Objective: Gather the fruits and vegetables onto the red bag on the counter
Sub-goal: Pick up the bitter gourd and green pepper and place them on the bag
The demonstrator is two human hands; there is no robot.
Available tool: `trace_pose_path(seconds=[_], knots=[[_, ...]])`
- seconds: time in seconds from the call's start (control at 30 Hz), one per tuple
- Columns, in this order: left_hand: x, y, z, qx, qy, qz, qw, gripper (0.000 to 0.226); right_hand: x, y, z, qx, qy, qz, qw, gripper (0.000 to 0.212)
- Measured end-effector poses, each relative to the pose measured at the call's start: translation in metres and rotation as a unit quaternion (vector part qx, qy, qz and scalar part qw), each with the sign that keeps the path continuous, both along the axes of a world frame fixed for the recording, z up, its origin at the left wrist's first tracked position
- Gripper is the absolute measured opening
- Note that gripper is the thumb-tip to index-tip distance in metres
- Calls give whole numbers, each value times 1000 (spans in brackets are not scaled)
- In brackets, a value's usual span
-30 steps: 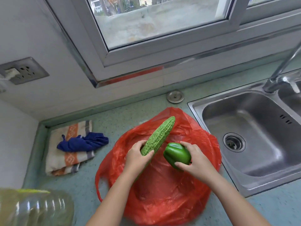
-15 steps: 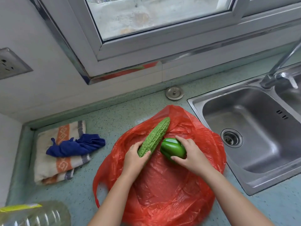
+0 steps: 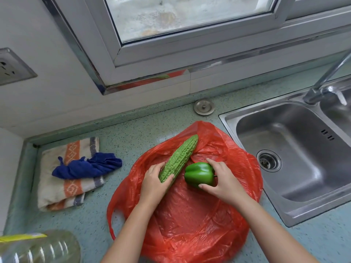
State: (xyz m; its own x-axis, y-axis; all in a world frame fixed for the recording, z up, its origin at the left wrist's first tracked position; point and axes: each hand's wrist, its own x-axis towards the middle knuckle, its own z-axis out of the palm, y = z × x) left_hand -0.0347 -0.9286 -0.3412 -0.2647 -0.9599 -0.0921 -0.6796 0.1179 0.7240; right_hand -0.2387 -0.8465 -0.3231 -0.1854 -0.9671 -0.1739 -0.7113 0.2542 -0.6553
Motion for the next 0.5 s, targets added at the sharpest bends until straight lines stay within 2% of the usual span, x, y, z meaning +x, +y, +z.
trace_pose_path(seconds=[0.33,0.5], knots=[[4,12,10,-41,-32,-12,999,49,4,12,10,-19,15,-5,1000,82],[2,25,22,-100,-41,-32,994,41,7,23,24,-48,31,-20,998,71]])
